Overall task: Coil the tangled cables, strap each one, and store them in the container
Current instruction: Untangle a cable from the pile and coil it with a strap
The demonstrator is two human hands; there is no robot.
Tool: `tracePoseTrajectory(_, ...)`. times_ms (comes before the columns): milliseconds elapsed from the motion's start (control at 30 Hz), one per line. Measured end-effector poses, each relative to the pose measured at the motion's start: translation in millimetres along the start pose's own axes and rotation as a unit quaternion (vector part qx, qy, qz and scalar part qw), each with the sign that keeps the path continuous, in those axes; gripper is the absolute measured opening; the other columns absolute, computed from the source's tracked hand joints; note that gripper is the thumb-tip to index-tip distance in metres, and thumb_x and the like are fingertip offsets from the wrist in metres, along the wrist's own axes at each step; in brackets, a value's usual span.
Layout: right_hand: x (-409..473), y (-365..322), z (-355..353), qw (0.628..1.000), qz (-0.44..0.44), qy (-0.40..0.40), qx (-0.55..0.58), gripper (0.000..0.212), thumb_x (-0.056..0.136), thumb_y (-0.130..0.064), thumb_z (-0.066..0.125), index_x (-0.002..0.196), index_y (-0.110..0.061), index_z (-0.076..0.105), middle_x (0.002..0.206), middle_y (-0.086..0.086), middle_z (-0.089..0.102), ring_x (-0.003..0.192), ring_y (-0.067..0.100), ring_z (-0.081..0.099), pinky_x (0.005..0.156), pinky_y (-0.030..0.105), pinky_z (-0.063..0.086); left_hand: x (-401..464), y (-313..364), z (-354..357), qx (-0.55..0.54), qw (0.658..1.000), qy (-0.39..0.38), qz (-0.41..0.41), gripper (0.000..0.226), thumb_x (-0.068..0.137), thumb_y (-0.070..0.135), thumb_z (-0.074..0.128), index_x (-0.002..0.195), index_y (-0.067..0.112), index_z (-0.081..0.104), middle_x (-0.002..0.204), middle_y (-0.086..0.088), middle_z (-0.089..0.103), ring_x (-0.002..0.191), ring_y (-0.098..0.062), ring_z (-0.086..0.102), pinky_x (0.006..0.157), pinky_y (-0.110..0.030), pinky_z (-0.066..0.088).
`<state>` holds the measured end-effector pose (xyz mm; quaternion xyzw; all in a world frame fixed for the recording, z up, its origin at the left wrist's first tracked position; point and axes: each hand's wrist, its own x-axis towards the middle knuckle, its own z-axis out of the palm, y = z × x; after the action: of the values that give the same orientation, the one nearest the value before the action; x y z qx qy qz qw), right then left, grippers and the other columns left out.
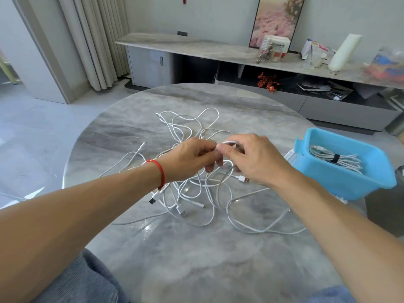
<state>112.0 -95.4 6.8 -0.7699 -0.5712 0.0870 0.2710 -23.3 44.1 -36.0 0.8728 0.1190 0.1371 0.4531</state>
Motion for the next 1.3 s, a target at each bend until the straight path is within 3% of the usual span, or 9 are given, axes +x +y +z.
tracePoseTrajectory(100, 1, 1, -4, 1.000, 0.009, 0.029, 0.004, 0.039, 0.100, -0.043, 0.056, 0.066, -0.032, 0.072, 0.053, -0.007, 0.062, 0.057, 0.009, 0.060, 0.061, 0.028, 0.046, -1, -6, -3, 0.071, 0.997, -0.002, -0.013, 0.020, 0.099, 0.029, 0.060, 0.084, 0.018, 0.067, 0.077, 0.006, 0.072, 0.074, -0.008, 0.066, 0.072, -0.022, 0.049)
tracePoseTrajectory(267, 1, 5, -24, 0.980, 0.025, 0.187, 0.065, 0.034, 0.089, -0.042, 0.055, 0.068, -0.029, 0.080, 0.066, -0.020, 0.072, 0.073, -0.007, 0.067, 0.065, 0.009, 0.043, -3, -19, -7, 0.145, 0.988, -0.016, -0.053, 0.015, 0.099, 0.026, 0.058, 0.085, 0.027, 0.063, 0.081, 0.013, 0.073, 0.075, 0.003, 0.060, 0.067, -0.007, 0.039)
tracePoseTrajectory(467, -6, 7, -33, 0.942, 0.099, 0.267, 0.175, 0.030, 0.079, -0.033, 0.058, 0.062, -0.016, 0.076, 0.056, 0.002, 0.068, 0.038, 0.016, 0.058, 0.054, 0.035, 0.055, -3, -22, -10, 0.170, 0.982, -0.053, -0.062, 0.022, 0.101, 0.033, 0.055, 0.092, 0.019, 0.069, 0.086, 0.010, 0.073, 0.079, 0.000, 0.062, 0.072, -0.012, 0.043)
tracePoseTrajectory(533, -4, 8, -37, 0.922, 0.128, 0.284, 0.229, 0.026, 0.078, -0.031, 0.059, 0.065, -0.020, 0.079, 0.063, 0.002, 0.071, 0.036, 0.011, 0.049, 0.047, 0.032, 0.050, -4, -19, -8, 0.166, 0.983, -0.066, -0.046, 0.027, 0.103, 0.033, 0.052, 0.093, 0.017, 0.071, 0.087, 0.010, 0.072, 0.080, -0.001, 0.062, 0.074, -0.011, 0.043)
tracePoseTrajectory(733, -10, 13, -41, 0.926, 0.132, 0.217, 0.280, 0.022, 0.083, -0.026, 0.062, 0.081, -0.020, 0.083, 0.075, 0.004, 0.077, 0.045, 0.018, 0.055, 0.059, 0.034, 0.051, -3, -7, 0, -0.062, 0.991, 0.044, -0.106, 0.027, 0.103, 0.027, 0.053, 0.095, 0.012, 0.075, 0.087, 0.000, 0.078, 0.078, -0.018, 0.068, 0.065, -0.014, 0.047)
tracePoseTrajectory(800, -10, 14, -37, 0.940, 0.123, 0.163, 0.272, 0.020, 0.086, -0.014, 0.064, 0.092, -0.017, 0.083, 0.070, 0.003, 0.075, 0.044, 0.017, 0.053, 0.059, 0.033, 0.051, -2, 0, 3, -0.225, 0.960, 0.080, -0.144, 0.030, 0.104, 0.024, 0.052, 0.103, 0.002, 0.072, 0.097, -0.016, 0.076, 0.087, -0.025, 0.073, 0.072, -0.019, 0.054)
tracePoseTrajectory(900, -9, 15, -22, 0.956, 0.136, 0.061, 0.253, 0.026, 0.094, 0.001, 0.061, 0.116, -0.005, 0.073, 0.065, 0.003, 0.070, 0.045, 0.014, 0.057, 0.057, 0.028, 0.053, 0, 9, 6, -0.286, 0.940, 0.090, -0.164, 0.029, 0.105, 0.020, 0.049, 0.108, -0.002, 0.068, 0.103, -0.021, 0.074, 0.091, -0.028, 0.073, 0.081, -0.031, 0.060)
tracePoseTrajectory(1000, -11, 10, -12, 0.963, 0.110, -0.008, 0.246, 0.026, 0.098, -0.004, 0.063, 0.124, -0.008, 0.066, 0.078, 0.007, 0.078, 0.063, 0.023, 0.070, 0.073, 0.041, 0.061, -2, 19, 10, -0.358, 0.914, 0.054, -0.182, 0.031, 0.105, 0.020, 0.048, 0.116, -0.006, 0.063, 0.108, -0.024, 0.072, 0.096, -0.034, 0.072, 0.087, -0.040, 0.060)
tracePoseTrajectory(1300, -4, 0, 3, 0.988, 0.031, 0.050, 0.145, 0.032, 0.094, -0.015, 0.074, 0.116, -0.037, 0.075, 0.083, 0.000, 0.064, 0.053, 0.010, 0.067, 0.050, 0.022, 0.055, -5, 44, 18, -0.549, 0.806, 0.046, -0.214, 0.044, 0.105, 0.021, 0.044, 0.126, -0.017, 0.054, 0.124, -0.030, 0.063, 0.108, -0.039, 0.066, 0.087, -0.038, 0.059)
